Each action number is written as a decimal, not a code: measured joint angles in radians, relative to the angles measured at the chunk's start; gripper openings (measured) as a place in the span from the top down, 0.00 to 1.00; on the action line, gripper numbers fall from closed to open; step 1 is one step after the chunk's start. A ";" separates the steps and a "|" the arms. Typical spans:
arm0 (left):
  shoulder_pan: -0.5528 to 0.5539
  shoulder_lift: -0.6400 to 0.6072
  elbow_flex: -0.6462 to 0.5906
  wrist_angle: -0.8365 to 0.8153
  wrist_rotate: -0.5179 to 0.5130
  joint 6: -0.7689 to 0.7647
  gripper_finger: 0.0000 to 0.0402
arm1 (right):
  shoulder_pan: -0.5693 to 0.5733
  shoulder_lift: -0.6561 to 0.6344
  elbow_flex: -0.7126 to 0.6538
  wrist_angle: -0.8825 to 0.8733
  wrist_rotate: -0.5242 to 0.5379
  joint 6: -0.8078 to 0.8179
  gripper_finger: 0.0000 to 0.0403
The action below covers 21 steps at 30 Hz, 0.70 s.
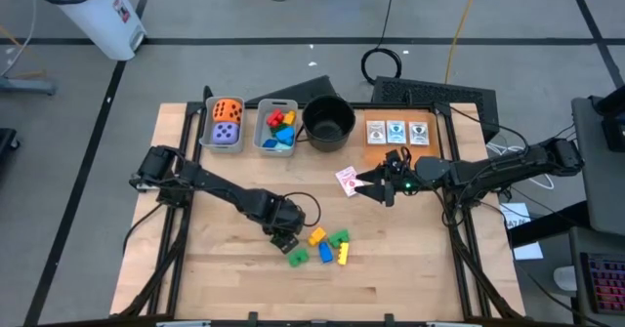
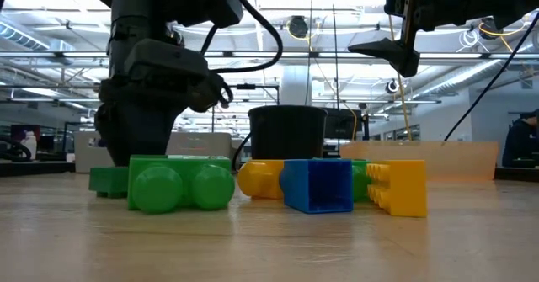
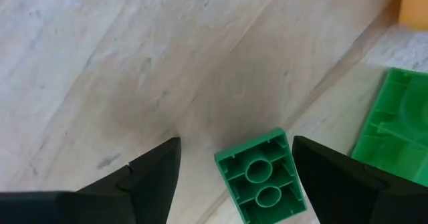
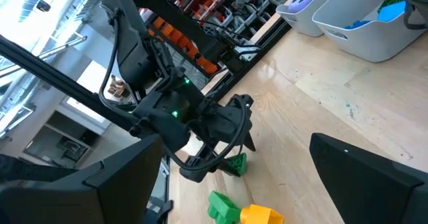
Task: Pick & Place Toys
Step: Put the green game piece into the right gray bin
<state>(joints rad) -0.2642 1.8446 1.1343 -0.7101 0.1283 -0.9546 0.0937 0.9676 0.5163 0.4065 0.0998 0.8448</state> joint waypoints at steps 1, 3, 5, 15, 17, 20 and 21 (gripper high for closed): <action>-0.002 0.000 0.000 -0.003 0.000 -0.011 0.27 | 0.000 0.000 0.000 0.000 0.000 0.000 0.07; -0.005 0.000 0.001 -0.011 0.001 -0.046 0.28 | 0.000 0.000 0.000 0.000 0.000 0.000 0.07; -0.005 0.000 0.001 -0.022 0.012 -0.079 0.31 | 0.000 0.000 0.000 0.000 0.000 0.000 0.07; -0.006 -0.001 0.001 -0.023 0.072 -0.099 0.59 | 0.000 0.000 0.000 0.000 0.000 0.005 0.07; -0.005 -0.002 0.001 -0.023 0.076 -0.100 0.63 | 0.000 0.000 0.000 0.000 0.000 0.006 0.07; 0.001 -0.002 0.001 -0.023 0.093 -0.099 0.66 | 0.000 0.000 0.000 0.000 0.000 0.006 0.07; 0.003 -0.002 0.001 -0.023 0.100 -0.099 0.66 | 0.000 0.000 0.000 0.000 0.000 0.007 0.07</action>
<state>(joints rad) -0.2608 1.8423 1.1351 -0.7326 0.2284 -1.0534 0.0937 0.9676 0.5159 0.4068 0.0994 0.8514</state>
